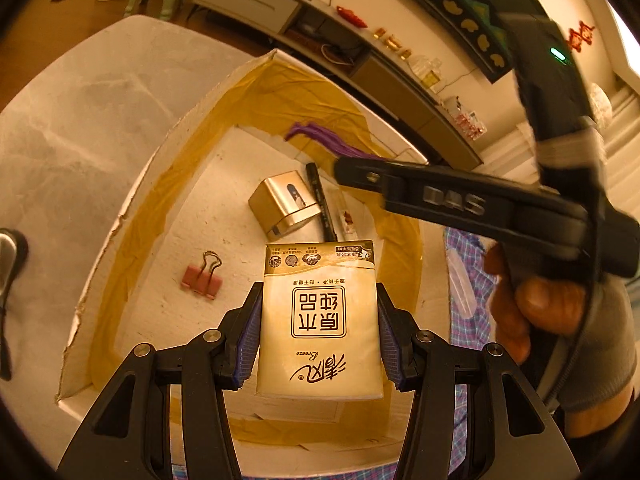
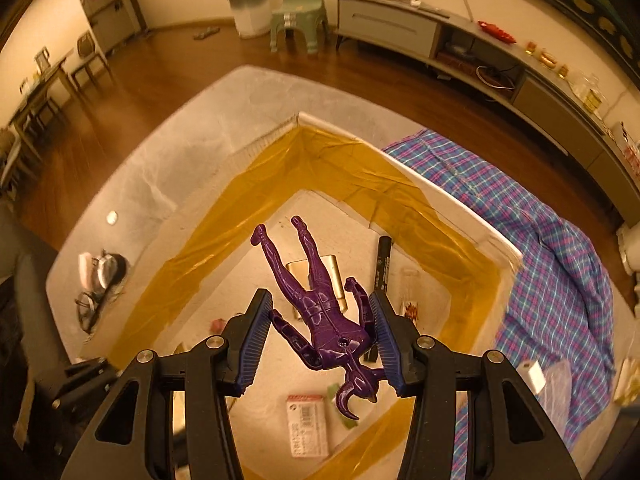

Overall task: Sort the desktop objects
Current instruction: 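Open both tools to drop the figure and tissue pack into the box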

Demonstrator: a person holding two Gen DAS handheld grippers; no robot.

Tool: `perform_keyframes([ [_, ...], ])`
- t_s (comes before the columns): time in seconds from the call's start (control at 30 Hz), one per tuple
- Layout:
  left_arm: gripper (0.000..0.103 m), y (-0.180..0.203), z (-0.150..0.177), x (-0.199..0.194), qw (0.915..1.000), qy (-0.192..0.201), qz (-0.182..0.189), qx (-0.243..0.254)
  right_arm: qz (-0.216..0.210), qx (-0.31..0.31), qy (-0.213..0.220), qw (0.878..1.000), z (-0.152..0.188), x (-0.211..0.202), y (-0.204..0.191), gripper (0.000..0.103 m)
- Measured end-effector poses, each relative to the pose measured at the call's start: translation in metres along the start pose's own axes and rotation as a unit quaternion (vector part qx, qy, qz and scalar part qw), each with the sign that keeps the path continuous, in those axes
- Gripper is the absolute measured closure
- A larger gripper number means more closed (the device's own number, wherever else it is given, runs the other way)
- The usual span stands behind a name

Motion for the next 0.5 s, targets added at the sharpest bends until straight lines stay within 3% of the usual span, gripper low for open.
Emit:
perform_keyframes([
  [0.4,0.049,-0.01,-0.012,0.009,0.9991,-0.007,-0.009,-0.041,0.017,-0.04,-0.05,0.998,-0.04,0.05,-0.01,0.051],
  [0.5,0.047,-0.015,-0.012,0.012,0.9986,-0.016,-0.01,-0.05,0.007,-0.029,-0.044,0.999,-0.046,0.056,-0.007,0.045],
])
Point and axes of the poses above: each gripper's, at about its wrist camera, not at the fingertips, and x roughly the way its jaws point, y to its right, z to its underside, the point moved 7 cm from there along x, roughly the way its jaws point, and after that the axes turned 11 degrees about -y, right-handed, at the moved point
